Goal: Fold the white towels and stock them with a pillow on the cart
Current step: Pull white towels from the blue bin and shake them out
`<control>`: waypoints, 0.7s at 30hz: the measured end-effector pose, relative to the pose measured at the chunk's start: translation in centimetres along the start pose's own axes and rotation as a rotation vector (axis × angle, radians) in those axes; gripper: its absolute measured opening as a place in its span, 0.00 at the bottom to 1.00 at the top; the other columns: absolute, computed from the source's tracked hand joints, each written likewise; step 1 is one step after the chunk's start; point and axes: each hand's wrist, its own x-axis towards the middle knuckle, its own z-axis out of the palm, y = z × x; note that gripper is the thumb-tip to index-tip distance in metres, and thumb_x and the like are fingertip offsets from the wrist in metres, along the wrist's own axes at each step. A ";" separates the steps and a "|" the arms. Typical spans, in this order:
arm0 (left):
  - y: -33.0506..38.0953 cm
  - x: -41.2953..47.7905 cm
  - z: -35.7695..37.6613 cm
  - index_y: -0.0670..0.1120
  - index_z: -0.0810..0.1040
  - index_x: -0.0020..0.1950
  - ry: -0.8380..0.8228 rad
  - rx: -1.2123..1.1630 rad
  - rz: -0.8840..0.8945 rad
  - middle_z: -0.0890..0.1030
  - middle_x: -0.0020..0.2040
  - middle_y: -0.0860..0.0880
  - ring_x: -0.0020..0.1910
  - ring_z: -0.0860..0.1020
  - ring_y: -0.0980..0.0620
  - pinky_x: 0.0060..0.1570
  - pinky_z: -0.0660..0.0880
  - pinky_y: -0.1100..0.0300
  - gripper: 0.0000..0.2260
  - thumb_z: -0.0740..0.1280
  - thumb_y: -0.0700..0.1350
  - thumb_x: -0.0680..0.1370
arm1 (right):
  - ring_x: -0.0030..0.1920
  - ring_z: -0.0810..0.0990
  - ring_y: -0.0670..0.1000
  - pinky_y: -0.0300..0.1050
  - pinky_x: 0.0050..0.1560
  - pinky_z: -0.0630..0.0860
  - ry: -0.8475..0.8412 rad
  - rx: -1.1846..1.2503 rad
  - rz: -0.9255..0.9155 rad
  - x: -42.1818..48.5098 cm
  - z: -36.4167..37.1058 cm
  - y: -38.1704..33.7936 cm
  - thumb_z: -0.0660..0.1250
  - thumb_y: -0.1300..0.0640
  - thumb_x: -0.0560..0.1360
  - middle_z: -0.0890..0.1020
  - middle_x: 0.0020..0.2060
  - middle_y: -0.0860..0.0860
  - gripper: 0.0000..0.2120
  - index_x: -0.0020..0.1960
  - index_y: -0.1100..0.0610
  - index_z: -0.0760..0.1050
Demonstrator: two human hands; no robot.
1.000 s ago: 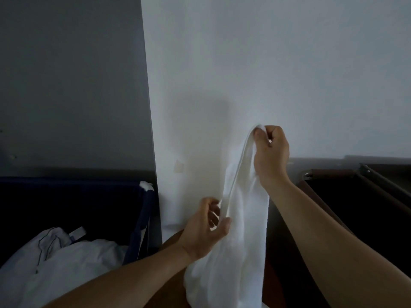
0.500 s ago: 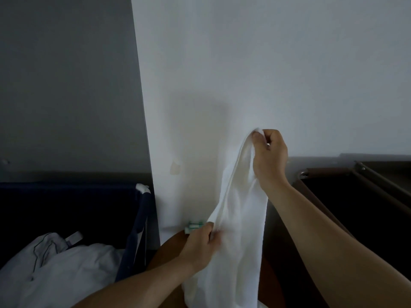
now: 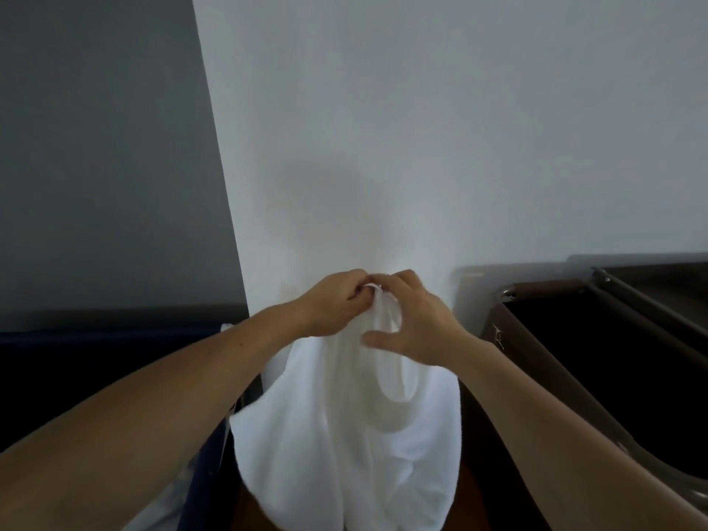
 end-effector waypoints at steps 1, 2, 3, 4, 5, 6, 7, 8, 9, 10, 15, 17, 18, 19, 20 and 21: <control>0.2 0.1 0.1 0.42 0.72 0.47 -0.005 -0.006 0.026 0.73 0.38 0.52 0.36 0.70 0.55 0.35 0.66 0.66 0.08 0.59 0.44 0.82 | 0.52 0.76 0.46 0.40 0.53 0.71 -0.003 0.019 0.034 0.0 0.3 -0.2 0.75 0.39 0.69 0.71 0.58 0.42 0.34 0.70 0.44 0.67; 0.3 0.1 0.4 0.41 0.73 0.48 -0.006 -0.013 0.038 0.73 0.38 0.52 0.36 0.70 0.54 0.35 0.66 0.65 0.08 0.60 0.44 0.82 | 0.50 0.77 0.46 0.40 0.50 0.72 0.031 0.053 0.086 0.1 0.4 -0.2 0.73 0.39 0.70 0.75 0.53 0.42 0.27 0.65 0.46 0.73; 0.2 0.0 0.8 0.41 0.73 0.50 0.006 -0.033 0.034 0.74 0.38 0.52 0.36 0.70 0.54 0.36 0.66 0.63 0.08 0.61 0.45 0.82 | 0.46 0.78 0.47 0.41 0.46 0.73 0.074 0.080 0.134 0.2 0.4 -0.1 0.71 0.40 0.73 0.78 0.46 0.42 0.19 0.59 0.48 0.77; -0.1 -0.3 1.1 0.43 0.72 0.53 0.035 -0.071 0.020 0.74 0.39 0.53 0.36 0.71 0.55 0.36 0.67 0.64 0.08 0.62 0.47 0.82 | 0.42 0.78 0.48 0.43 0.44 0.73 0.107 0.083 0.160 0.2 0.3 0.2 0.69 0.40 0.75 0.79 0.40 0.42 0.15 0.53 0.50 0.79; -0.5 -0.7 1.4 0.46 0.70 0.55 0.080 -0.123 0.009 0.75 0.39 0.53 0.35 0.72 0.55 0.35 0.69 0.65 0.08 0.64 0.49 0.81 | 0.40 0.78 0.48 0.44 0.43 0.74 0.124 0.084 0.160 0.2 0.2 0.4 0.68 0.41 0.76 0.79 0.37 0.43 0.14 0.50 0.51 0.80; -0.8 -1.2 1.7 0.49 0.68 0.57 0.135 -0.162 0.008 0.76 0.40 0.54 0.34 0.73 0.56 0.34 0.71 0.65 0.10 0.65 0.50 0.80 | 0.40 0.79 0.48 0.46 0.43 0.76 0.126 0.097 0.160 0.2 0.0 0.5 0.67 0.42 0.77 0.80 0.36 0.44 0.13 0.50 0.51 0.81; -1.3 -1.8 2.1 0.50 0.66 0.58 0.184 -0.166 0.022 0.76 0.41 0.55 0.33 0.73 0.57 0.34 0.72 0.64 0.12 0.66 0.50 0.80 | 0.40 0.80 0.49 0.48 0.44 0.77 0.132 0.123 0.164 0.3 -0.1 0.5 0.66 0.43 0.78 0.81 0.37 0.45 0.13 0.50 0.51 0.81; -1.7 -2.4 2.5 0.51 0.65 0.58 0.222 -0.144 0.043 0.75 0.42 0.56 0.33 0.73 0.58 0.35 0.73 0.64 0.13 0.67 0.49 0.79 | 0.42 0.80 0.50 0.49 0.46 0.79 0.145 0.153 0.174 0.4 -0.3 0.4 0.66 0.44 0.78 0.82 0.39 0.47 0.12 0.50 0.52 0.82; -2.2 -3.0 3.1 0.52 0.64 0.58 0.253 -0.119 0.062 0.74 0.42 0.57 0.34 0.74 0.59 0.35 0.73 0.65 0.13 0.67 0.49 0.79 | 0.42 0.81 0.51 0.50 0.47 0.79 0.160 0.190 0.187 0.6 -0.4 0.2 0.67 0.45 0.78 0.83 0.39 0.48 0.11 0.50 0.52 0.83; -2.6 -3.6 3.7 0.53 0.64 0.57 0.284 -0.105 0.080 0.74 0.41 0.58 0.33 0.74 0.59 0.34 0.72 0.65 0.13 0.67 0.49 0.79 | 0.42 0.81 0.52 0.51 0.47 0.79 0.173 0.237 0.200 0.8 -0.4 0.1 0.68 0.46 0.78 0.83 0.39 0.49 0.10 0.48 0.52 0.83; -4.5 -5.2 6.0 0.57 0.69 0.57 0.318 -0.099 0.178 0.73 0.45 0.62 0.37 0.73 0.60 0.40 0.74 0.68 0.12 0.61 0.59 0.77 | 0.37 0.80 0.53 0.48 0.40 0.76 0.155 0.366 0.209 1.3 -1.3 -0.1 0.70 0.49 0.76 0.83 0.37 0.53 0.09 0.43 0.53 0.82; -4.8 -5.6 6.0 0.55 0.73 0.60 0.277 -0.158 0.129 0.75 0.49 0.60 0.41 0.75 0.60 0.43 0.75 0.69 0.13 0.65 0.56 0.77 | 0.34 0.76 0.49 0.45 0.38 0.72 0.108 0.397 0.200 1.2 -1.4 0.1 0.71 0.50 0.76 0.80 0.34 0.53 0.08 0.42 0.54 0.82; -4.9 -5.8 5.9 0.55 0.72 0.61 0.255 -0.197 0.078 0.75 0.49 0.60 0.41 0.77 0.59 0.44 0.76 0.68 0.13 0.68 0.53 0.78 | 0.34 0.76 0.48 0.44 0.37 0.72 0.090 0.415 0.200 1.1 -1.5 0.2 0.71 0.50 0.76 0.79 0.33 0.51 0.08 0.42 0.53 0.82; -5.0 -6.0 5.8 0.56 0.71 0.61 0.233 -0.222 0.024 0.75 0.49 0.59 0.41 0.77 0.58 0.43 0.76 0.68 0.13 0.68 0.50 0.78 | 0.35 0.76 0.48 0.44 0.38 0.72 0.078 0.427 0.198 1.1 -1.5 0.2 0.71 0.50 0.76 0.78 0.33 0.50 0.08 0.42 0.53 0.82; -5.2 -6.1 5.9 0.56 0.71 0.60 0.217 -0.235 -0.016 0.76 0.49 0.57 0.41 0.78 0.57 0.42 0.76 0.68 0.12 0.68 0.49 0.79 | 0.35 0.76 0.49 0.45 0.38 0.72 0.072 0.436 0.196 1.0 -1.5 0.3 0.71 0.50 0.76 0.79 0.34 0.51 0.08 0.42 0.53 0.82; -5.5 -6.2 5.9 0.55 0.72 0.58 0.198 -0.238 -0.045 0.77 0.48 0.56 0.41 0.78 0.57 0.42 0.77 0.68 0.10 0.68 0.49 0.79 | 0.35 0.76 0.50 0.45 0.38 0.73 0.073 0.443 0.195 1.0 -1.5 0.2 0.71 0.50 0.76 0.79 0.34 0.51 0.08 0.42 0.53 0.82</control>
